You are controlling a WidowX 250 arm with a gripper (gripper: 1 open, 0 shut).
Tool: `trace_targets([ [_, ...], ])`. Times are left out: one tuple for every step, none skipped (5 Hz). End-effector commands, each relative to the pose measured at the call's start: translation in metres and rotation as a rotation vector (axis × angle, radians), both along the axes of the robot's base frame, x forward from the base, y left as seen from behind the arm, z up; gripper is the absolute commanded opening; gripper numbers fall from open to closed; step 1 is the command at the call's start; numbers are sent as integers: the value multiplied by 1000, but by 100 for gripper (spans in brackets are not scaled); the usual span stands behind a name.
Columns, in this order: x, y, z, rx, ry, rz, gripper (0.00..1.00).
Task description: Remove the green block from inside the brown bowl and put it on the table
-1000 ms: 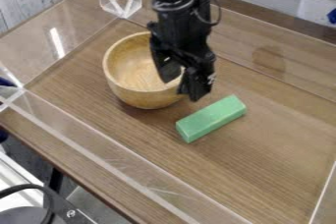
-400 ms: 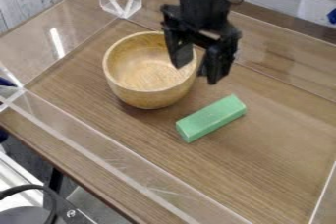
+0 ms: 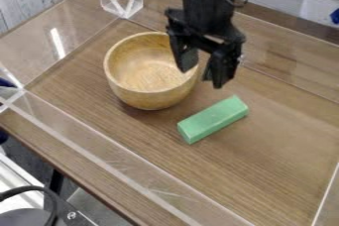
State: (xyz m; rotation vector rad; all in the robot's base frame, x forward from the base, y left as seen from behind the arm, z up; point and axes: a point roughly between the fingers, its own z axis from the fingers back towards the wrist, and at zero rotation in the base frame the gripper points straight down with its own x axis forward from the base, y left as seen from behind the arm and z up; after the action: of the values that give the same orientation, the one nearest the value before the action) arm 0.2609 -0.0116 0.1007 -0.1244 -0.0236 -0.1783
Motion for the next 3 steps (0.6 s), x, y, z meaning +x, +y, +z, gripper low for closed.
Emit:
trace_targets([
  [-12,1,2,10,-37,-13,100],
  [-18,1,9,25,-72,-19,100],
  [-15,1,20,9,-99,-41,100],
])
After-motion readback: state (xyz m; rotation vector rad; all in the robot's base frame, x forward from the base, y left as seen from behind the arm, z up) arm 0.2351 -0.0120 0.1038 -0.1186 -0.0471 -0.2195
